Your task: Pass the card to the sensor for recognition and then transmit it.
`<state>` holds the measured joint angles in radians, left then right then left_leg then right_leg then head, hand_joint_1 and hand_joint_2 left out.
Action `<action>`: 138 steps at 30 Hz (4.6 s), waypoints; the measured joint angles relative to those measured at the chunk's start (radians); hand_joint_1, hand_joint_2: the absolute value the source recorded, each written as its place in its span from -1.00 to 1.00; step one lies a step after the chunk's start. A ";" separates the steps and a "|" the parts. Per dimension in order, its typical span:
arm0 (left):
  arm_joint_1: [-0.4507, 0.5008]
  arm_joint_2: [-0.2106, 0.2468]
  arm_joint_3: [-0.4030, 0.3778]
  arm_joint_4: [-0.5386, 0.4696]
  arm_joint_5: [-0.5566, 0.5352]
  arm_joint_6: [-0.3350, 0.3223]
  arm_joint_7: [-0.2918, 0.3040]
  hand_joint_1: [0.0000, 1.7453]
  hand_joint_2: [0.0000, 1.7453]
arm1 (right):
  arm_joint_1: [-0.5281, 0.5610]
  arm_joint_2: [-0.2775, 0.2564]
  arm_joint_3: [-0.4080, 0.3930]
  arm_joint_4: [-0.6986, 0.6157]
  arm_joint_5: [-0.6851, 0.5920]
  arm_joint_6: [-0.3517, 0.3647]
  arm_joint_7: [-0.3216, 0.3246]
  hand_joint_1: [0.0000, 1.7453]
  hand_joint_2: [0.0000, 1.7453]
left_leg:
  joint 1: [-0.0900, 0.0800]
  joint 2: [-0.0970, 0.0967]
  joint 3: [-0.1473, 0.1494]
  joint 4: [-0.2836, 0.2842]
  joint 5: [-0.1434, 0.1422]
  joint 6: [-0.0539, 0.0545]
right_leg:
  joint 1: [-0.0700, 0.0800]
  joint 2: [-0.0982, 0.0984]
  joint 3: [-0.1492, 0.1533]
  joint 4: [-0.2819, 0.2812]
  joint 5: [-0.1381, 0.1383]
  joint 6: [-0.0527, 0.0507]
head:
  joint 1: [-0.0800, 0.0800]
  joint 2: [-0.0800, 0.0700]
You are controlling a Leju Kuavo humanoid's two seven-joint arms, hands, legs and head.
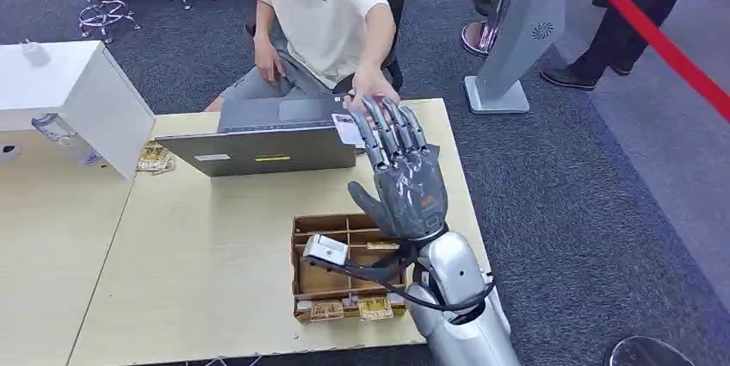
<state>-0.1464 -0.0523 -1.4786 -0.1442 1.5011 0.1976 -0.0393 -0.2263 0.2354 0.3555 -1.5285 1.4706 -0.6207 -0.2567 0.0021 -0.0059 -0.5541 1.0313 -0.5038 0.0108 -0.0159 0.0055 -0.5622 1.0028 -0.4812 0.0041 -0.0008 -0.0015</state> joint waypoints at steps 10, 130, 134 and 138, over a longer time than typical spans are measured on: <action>0.000 0.000 -0.020 0.000 -0.001 0.000 0.003 -1.00 -1.00 | -0.076 -0.008 -0.047 0.147 0.053 -0.019 0.048 1.00 1.00 | 0.000 0.000 0.000 0.000 0.000 0.000 | 0.000 0.000 0.000 0.000 0.000 0.000 | 0.000 0.000; 0.008 0.058 0.133 0.000 0.005 0.024 -0.045 -1.00 -1.00 | 0.136 -0.352 -0.415 0.338 -1.114 0.996 -0.341 1.00 1.00 | 0.000 0.000 0.000 0.000 0.000 0.000 | 0.000 -0.001 0.000 0.000 0.000 0.000 | 0.000 0.000; 0.008 0.058 0.138 0.000 0.005 0.024 -0.045 -1.00 -1.00 | 0.129 -0.357 -0.415 0.351 -1.075 0.968 -0.336 1.00 1.00 | 0.000 -0.001 0.000 0.000 0.000 0.000 | 0.000 -0.001 0.000 0.000 0.000 0.000 | 0.000 0.000; 0.008 0.058 0.140 0.000 0.005 0.024 -0.045 -1.00 -1.00 | 0.123 -0.362 -0.413 0.363 -1.018 0.917 -0.320 1.00 1.00 | 0.000 -0.001 -0.001 0.000 0.000 0.000 | 0.000 -0.001 0.000 0.000 0.000 0.000 | 0.000 0.000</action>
<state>-0.1379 0.0057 -1.3382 -0.1438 1.5064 0.2220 -0.0843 -0.1029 -0.1270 -0.0580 -1.1650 0.4529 0.2960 -0.5768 0.0019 -0.0064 -0.5547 1.0314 -0.5041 0.0110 -0.0160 0.0049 -0.5626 1.0025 -0.4813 0.0043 -0.0011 -0.0015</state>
